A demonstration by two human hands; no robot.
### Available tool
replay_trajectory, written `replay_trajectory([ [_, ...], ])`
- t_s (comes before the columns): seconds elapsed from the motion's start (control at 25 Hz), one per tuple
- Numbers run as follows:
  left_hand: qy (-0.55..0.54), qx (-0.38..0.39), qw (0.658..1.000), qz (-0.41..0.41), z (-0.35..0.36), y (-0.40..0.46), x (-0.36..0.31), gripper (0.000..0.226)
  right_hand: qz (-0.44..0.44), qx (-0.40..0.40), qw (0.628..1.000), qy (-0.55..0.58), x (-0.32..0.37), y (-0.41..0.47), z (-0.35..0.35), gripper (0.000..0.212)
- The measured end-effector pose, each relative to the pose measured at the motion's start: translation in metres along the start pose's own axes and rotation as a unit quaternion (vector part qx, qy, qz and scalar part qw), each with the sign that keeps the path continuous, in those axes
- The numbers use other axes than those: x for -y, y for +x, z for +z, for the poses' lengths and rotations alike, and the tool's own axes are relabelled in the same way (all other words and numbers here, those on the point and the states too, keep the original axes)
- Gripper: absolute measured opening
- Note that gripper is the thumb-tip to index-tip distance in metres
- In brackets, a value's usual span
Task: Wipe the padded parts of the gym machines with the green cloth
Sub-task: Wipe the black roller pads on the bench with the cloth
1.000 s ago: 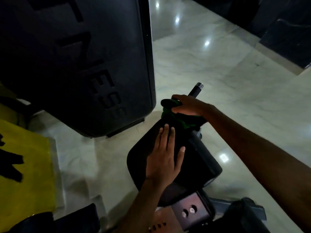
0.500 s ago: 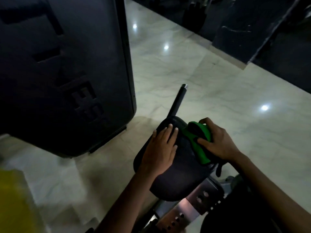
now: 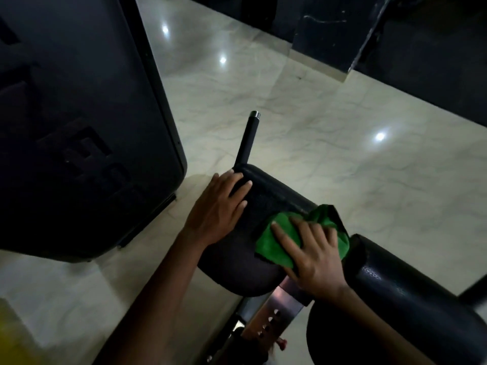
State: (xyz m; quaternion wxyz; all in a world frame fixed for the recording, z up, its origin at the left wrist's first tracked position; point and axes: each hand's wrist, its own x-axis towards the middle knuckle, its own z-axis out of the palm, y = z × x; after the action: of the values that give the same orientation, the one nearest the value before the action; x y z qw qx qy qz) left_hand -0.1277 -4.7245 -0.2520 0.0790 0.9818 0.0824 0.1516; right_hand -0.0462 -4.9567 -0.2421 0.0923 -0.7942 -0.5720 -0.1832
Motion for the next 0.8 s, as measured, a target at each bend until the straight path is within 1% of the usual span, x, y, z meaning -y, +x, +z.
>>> replay_trajectory([
  [0.04,-0.008,0.001,1.0,0.012,0.002,0.0,0.004,0.047,-0.04,0.006,0.999,-0.003,0.012,-0.015,0.007,0.058],
  [0.12,-0.022,0.022,0.999,0.029,0.004,-0.004,0.009,0.051,-0.107,0.015,0.994,-0.011,0.034,-0.041,0.019,0.046],
  [0.16,-0.019,0.029,0.999,0.043,0.003,-0.005,0.012,0.053,-0.12,0.024,0.992,-0.019,0.039,-0.044,0.019,0.043],
  [0.2,-0.01,0.034,0.998,0.057,0.001,-0.003,0.017,0.054,-0.12,0.03,0.992,-0.025,0.036,-0.039,0.016,0.045],
  [0.24,0.002,0.041,0.996,0.075,-0.002,-0.001,0.023,0.055,-0.097,0.029,0.994,-0.029,0.031,-0.029,0.011,0.05],
  [0.28,0.014,0.05,0.994,0.095,-0.004,0.001,0.029,0.056,-0.039,0.021,0.999,-0.025,0.025,-0.018,0.004,0.056],
  [0.32,0.023,0.057,0.992,0.11,-0.006,0.003,0.035,0.057,0.037,0.003,0.999,-0.013,0.016,-0.005,-0.002,0.061],
  [0.36,0.026,0.062,0.991,0.12,-0.006,0.004,0.04,0.057,0.108,-0.019,0.994,0.006,0.008,0.005,-0.006,0.063],
  [0.4,0.023,0.064,0.99,0.126,-0.006,0.004,0.043,0.058,0.151,-0.032,0.988,0.016,0.007,0.008,-0.007,0.063],
  [0.44,0.015,0.063,0.99,0.125,-0.005,0.003,0.043,0.058,0.162,-0.039,0.986,0.01,0.012,0.005,-0.004,0.064],
  [0.48,0.005,0.06,0.991,0.12,-0.004,0.001,0.043,0.058,0.143,-0.041,0.989,-0.005,0.021,-0.003,0.002,0.063],
  [0.56,-0.017,0.05,0.992,0.115,-0.002,-0.002,0.041,0.057,0.064,-0.012,0.998,-0.026,0.048,-0.028,0.017,0.057],
  [0.68,-0.044,0.046,0.992,0.108,0.004,-0.004,0.043,0.056,-0.056,0.034,0.997,-0.037,0.076,-0.059,0.036,0.039],
  [0.76,-0.058,0.034,0.993,0.093,0.007,-0.009,0.04,0.055,-0.111,0.052,0.992,-0.034,0.076,-0.06,0.036,0.037],
  [0.8,-0.063,0.026,0.994,0.085,0.008,-0.012,0.038,0.055,-0.127,0.053,0.99,-0.033,0.072,-0.053,0.031,0.041],
])
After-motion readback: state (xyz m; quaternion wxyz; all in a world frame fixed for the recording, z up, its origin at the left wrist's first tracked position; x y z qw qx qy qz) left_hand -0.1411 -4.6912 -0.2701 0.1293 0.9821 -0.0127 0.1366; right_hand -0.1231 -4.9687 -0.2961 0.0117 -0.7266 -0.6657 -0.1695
